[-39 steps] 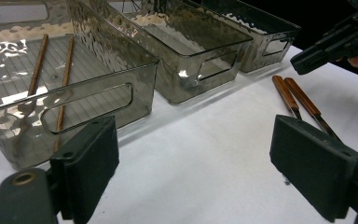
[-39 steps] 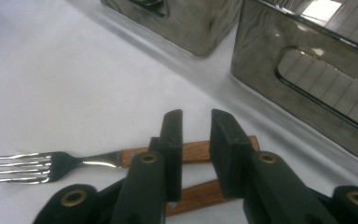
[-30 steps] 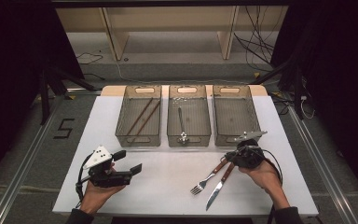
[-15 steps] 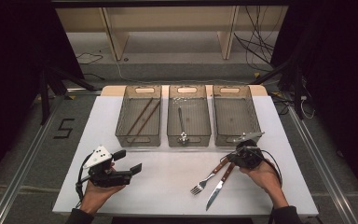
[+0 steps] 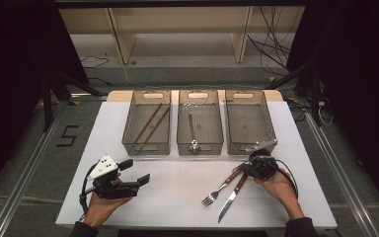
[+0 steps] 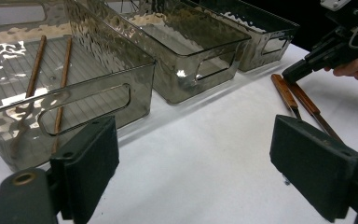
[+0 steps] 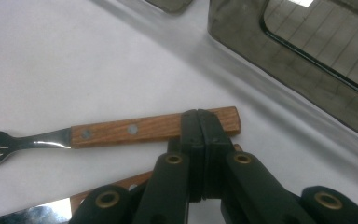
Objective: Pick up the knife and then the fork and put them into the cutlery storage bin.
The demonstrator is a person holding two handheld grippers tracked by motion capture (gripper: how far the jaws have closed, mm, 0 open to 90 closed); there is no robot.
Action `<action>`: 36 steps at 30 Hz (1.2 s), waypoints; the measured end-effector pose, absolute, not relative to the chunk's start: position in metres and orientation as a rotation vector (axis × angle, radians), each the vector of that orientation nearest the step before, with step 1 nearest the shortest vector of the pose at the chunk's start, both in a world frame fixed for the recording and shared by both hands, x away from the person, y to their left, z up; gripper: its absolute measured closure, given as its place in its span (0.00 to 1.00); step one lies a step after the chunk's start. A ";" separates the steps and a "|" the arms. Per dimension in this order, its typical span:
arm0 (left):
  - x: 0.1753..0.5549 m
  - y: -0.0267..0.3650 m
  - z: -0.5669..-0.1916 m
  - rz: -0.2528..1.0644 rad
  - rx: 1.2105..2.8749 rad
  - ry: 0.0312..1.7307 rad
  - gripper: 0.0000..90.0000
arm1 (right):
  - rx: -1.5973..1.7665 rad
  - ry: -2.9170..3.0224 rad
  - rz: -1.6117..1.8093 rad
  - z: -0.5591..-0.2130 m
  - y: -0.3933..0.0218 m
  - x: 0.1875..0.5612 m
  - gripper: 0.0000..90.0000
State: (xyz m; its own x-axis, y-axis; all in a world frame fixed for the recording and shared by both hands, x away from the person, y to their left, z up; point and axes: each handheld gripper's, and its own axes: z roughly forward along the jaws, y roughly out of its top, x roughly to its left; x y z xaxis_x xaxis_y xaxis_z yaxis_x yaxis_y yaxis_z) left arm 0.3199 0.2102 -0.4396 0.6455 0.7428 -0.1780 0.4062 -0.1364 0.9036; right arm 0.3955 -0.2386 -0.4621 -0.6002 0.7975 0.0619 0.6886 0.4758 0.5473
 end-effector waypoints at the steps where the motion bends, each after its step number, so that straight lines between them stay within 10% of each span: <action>1: 0.320 0.210 -0.440 0.380 1.759 0.931 0.17 | 1.286 2.522 0.789 -0.463 -0.239 0.396 1.00; 36: 0.320 0.210 -0.439 0.386 1.768 0.932 0.17 | 1.278 2.632 0.571 -0.458 -0.261 0.344 1.00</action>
